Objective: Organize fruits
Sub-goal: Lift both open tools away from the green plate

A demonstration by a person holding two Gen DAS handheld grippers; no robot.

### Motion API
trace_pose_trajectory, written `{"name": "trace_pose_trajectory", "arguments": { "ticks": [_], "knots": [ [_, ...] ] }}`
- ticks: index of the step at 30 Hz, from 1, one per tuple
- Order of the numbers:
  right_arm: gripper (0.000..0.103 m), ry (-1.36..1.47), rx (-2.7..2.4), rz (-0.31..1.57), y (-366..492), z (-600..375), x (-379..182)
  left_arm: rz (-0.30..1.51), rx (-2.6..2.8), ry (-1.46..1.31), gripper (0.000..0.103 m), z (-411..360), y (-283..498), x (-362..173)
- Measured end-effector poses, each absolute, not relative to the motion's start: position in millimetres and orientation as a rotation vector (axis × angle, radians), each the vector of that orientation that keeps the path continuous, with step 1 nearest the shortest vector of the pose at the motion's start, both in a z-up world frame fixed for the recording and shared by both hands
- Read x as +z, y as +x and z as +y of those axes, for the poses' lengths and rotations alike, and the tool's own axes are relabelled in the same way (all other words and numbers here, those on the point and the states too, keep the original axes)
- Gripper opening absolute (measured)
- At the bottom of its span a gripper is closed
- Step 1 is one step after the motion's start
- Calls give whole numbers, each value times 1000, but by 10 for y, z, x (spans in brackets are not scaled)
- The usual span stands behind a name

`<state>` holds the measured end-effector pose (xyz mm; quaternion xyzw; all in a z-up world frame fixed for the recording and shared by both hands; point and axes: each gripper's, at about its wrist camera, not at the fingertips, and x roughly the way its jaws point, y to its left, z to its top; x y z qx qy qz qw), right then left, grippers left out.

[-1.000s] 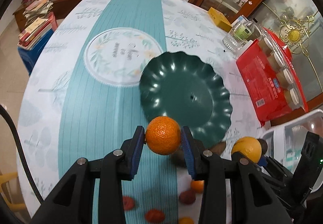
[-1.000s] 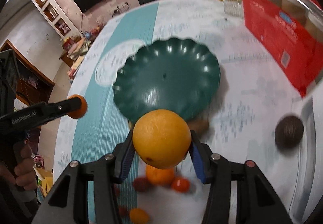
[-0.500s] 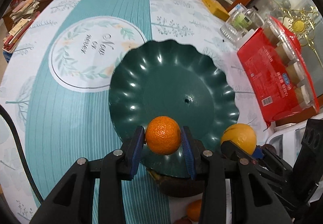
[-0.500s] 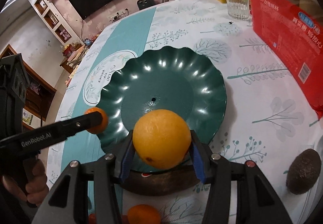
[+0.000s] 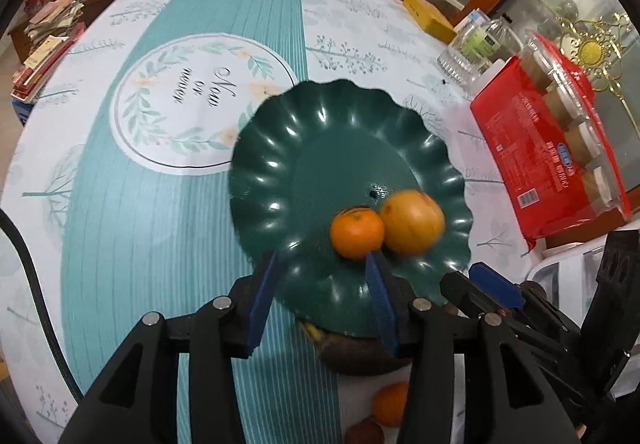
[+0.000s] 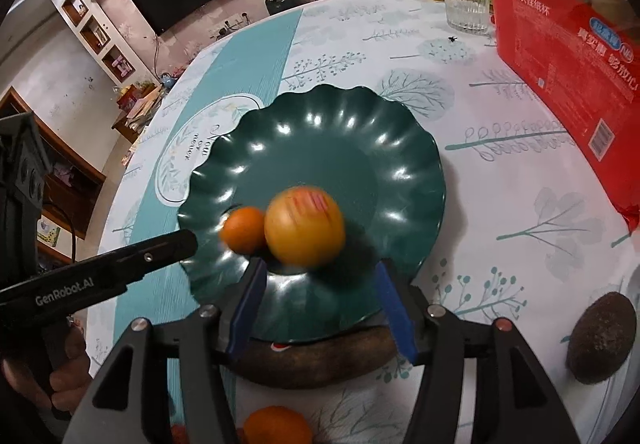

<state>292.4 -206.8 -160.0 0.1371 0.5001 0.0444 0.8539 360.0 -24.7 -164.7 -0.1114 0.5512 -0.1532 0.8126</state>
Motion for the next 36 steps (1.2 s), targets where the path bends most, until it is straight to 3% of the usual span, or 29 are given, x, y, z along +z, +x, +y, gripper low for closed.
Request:
{"name": "trace_pose_trajectory", "arguments": {
  "ticks": [18, 36],
  "knots": [
    [57, 299, 68, 997, 1572, -1645, -917, 1124, -344, -237, 48, 426, 2065, -996],
    [57, 285, 113, 953, 558, -1606, -899, 1133, -250, -160, 48, 657, 980, -901]
  ]
}}
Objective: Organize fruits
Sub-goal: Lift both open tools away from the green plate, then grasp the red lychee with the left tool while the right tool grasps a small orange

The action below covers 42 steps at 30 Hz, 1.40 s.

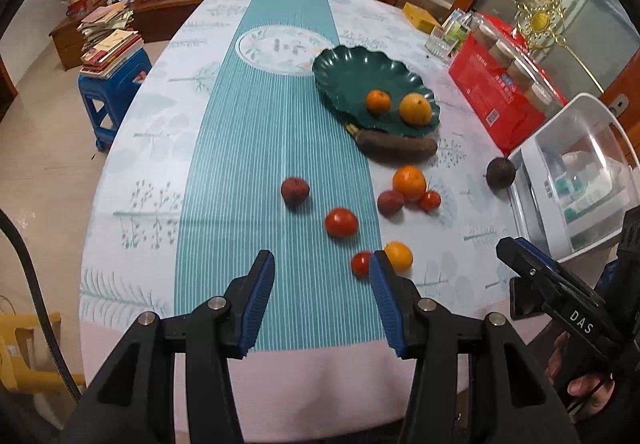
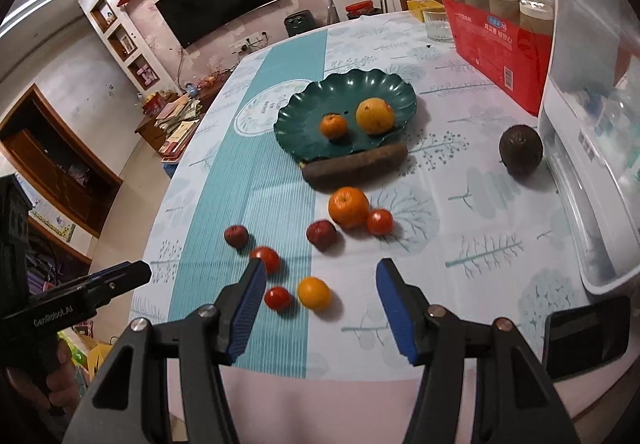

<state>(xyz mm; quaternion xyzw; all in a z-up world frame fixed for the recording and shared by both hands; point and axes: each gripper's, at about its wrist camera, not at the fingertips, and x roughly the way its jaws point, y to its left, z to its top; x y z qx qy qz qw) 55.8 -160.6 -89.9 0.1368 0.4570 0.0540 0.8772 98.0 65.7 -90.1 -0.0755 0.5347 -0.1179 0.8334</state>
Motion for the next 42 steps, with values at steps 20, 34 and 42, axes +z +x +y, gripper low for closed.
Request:
{"name": "trace_pose_trajectory", "arguments": {
  "ticks": [20, 34, 42],
  "knots": [
    [57, 214, 232, 938, 357, -1825, -1119, 1116, -120, -89, 62, 579, 978, -863],
    [57, 247, 113, 955, 467, -1625, -1258, 1176, -215, 107, 79, 528, 1529, -1155],
    [57, 278, -7, 966, 499, -1353, -1381, 1229, -386, 139, 80, 574, 1872, -1369]
  ]
}}
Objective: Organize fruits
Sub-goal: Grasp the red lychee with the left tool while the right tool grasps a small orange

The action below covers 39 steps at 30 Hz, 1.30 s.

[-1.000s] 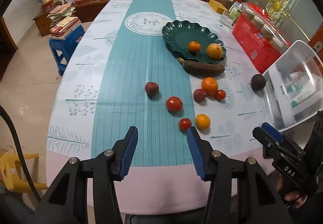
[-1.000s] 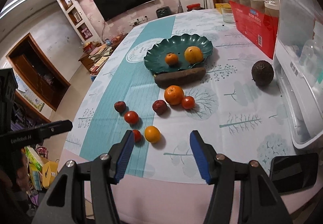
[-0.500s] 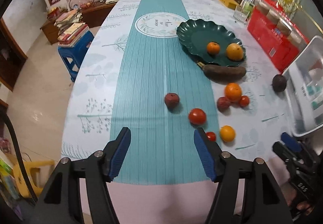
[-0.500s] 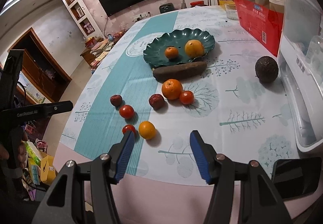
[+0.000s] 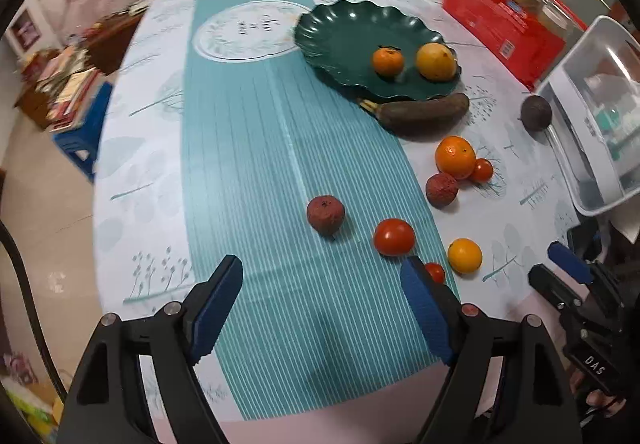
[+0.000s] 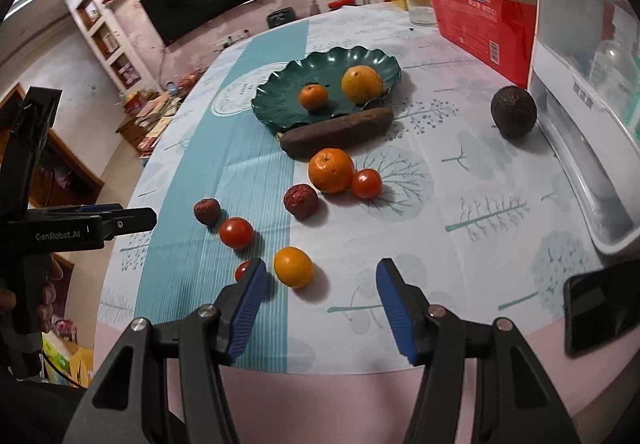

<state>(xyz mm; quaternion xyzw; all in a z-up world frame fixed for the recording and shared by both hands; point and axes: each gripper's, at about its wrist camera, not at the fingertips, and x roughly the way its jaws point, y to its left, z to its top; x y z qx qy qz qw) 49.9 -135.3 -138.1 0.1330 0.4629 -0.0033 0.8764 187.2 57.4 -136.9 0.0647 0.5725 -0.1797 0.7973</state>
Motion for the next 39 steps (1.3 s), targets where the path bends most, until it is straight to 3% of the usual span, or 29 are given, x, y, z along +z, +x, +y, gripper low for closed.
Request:
{"name": "trace_pose_trajectory", "arguments": {
  "ticks": [7, 17, 23, 27, 32, 35, 39],
  "knots": [
    [57, 296, -79, 964, 536, -1113, -1500, 1250, -483, 116, 81, 620, 2070, -1576],
    [57, 257, -182, 952, 568, -822, -1769, 1144, -564, 93, 81, 595, 2204, -1820],
    [57, 207, -228, 921, 611, -741, -1866, 1156, -602, 65, 70, 532, 2270, -2009],
    [57, 189, -249, 907, 658, -728, -1915, 1171, -604, 78, 52, 468, 2288, -2122],
    [57, 189, -271, 888, 706, -745, -1932, 1156, -618, 60, 43, 463, 2291, -2173],
    [57, 193, -289, 892, 742, -761, -1947, 1145, -623, 61, 31, 457, 2291, -2180],
    [54, 223, -286, 913, 771, -791, -1980, 1150, -637, 32, 30, 485, 2309, -2192]
  ]
}}
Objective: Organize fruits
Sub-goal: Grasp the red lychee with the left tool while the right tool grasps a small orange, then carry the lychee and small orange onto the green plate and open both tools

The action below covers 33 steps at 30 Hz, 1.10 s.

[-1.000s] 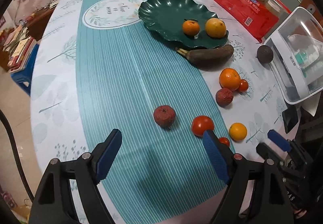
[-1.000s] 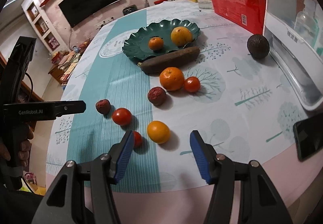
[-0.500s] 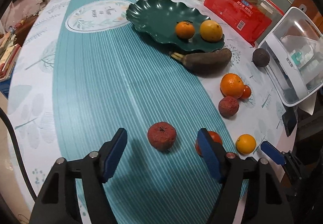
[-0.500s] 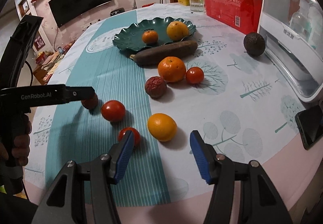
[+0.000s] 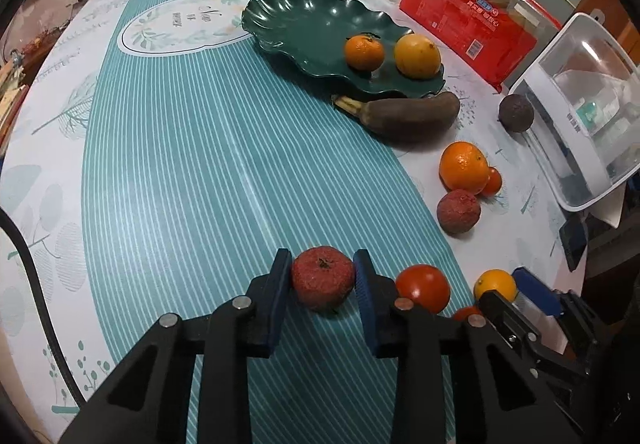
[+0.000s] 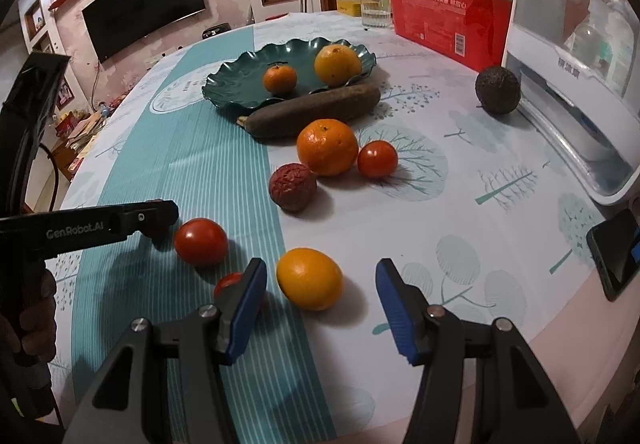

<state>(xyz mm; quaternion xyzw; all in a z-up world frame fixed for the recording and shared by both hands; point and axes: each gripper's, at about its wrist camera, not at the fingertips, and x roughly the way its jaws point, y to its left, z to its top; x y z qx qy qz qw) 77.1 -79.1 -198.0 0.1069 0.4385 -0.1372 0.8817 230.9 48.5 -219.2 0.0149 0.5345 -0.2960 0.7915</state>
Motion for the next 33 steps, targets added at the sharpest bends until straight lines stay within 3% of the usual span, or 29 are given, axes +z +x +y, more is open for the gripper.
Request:
{"name": "trace_pose_trajectory", "arguments": {
  "ticks": [7, 20, 33],
  "knots": [
    [36, 313, -275, 962, 794, -852, -2028, 1181, -655, 22, 30, 514, 2320, -2193],
    [35, 404, -322, 1014, 668, -886, -1912, 1170, -628, 20, 30, 732, 2203, -1931],
    [35, 352, -294, 930, 602, -954, -1398, 1172, -532, 9, 30, 1006, 2046, -1533]
  ]
}}
